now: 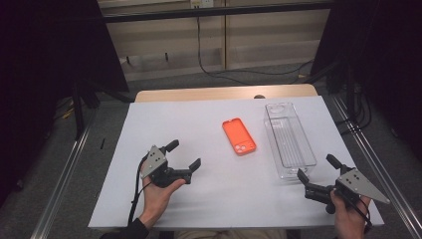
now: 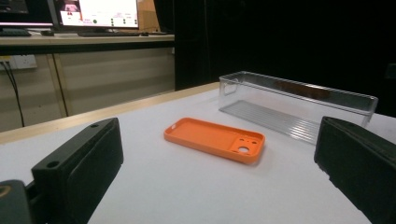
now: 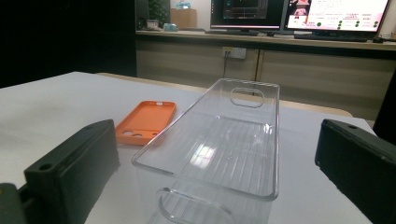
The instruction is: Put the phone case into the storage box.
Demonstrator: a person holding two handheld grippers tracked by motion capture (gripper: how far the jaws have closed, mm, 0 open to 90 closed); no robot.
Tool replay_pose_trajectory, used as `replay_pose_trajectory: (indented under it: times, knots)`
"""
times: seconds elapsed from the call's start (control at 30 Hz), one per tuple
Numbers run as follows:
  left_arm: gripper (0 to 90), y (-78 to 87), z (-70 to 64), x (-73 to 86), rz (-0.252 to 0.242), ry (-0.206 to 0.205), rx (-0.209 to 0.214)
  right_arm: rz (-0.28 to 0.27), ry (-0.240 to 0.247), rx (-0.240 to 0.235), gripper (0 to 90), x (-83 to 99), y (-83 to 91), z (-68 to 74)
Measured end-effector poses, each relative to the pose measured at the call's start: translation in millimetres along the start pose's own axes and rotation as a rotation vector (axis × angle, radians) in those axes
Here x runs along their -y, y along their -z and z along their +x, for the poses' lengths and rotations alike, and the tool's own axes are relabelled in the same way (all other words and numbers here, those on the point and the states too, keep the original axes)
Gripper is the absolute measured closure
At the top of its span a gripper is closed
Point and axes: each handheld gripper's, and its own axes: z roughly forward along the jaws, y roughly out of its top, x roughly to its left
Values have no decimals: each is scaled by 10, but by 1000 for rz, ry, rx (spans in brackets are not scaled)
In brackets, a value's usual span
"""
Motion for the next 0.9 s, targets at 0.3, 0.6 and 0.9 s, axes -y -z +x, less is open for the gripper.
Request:
replay_pose_trajectory:
  times: [0.3, 0.6, 0.9]
  knots:
    - [11, -178, 42, -38, -4, -14, 8, -3, 2, -3, 0, -4, 4, 1]
    - [9, -352, 90, -60, 21, -29, -7, -4, 3, -4, 0, -1, -2, 5]
    - [14, -576, 85, -118, 40, -45, 18, -6, 4, -6, 0, -6, 8, 2]
